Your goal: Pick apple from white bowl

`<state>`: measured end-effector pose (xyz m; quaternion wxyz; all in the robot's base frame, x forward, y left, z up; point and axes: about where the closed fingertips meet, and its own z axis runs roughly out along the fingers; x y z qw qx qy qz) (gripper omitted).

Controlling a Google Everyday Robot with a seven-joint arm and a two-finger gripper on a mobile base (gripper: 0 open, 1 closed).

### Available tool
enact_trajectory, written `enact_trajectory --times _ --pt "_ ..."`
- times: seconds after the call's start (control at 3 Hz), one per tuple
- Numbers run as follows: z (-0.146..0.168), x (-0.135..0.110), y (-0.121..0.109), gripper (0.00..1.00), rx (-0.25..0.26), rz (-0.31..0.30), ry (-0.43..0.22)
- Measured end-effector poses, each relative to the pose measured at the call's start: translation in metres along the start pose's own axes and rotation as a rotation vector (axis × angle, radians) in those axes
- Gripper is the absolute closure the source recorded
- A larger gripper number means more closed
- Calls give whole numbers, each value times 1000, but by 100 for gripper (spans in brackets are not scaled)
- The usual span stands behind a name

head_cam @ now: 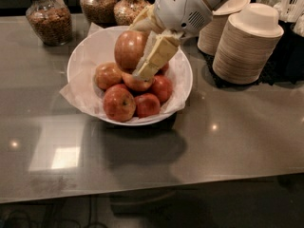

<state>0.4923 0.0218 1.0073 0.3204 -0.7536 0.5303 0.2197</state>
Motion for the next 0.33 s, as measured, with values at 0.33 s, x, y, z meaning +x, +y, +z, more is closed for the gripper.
enact_trajectory --times 0.33 --pt "0 0 0 100 0 0 0"
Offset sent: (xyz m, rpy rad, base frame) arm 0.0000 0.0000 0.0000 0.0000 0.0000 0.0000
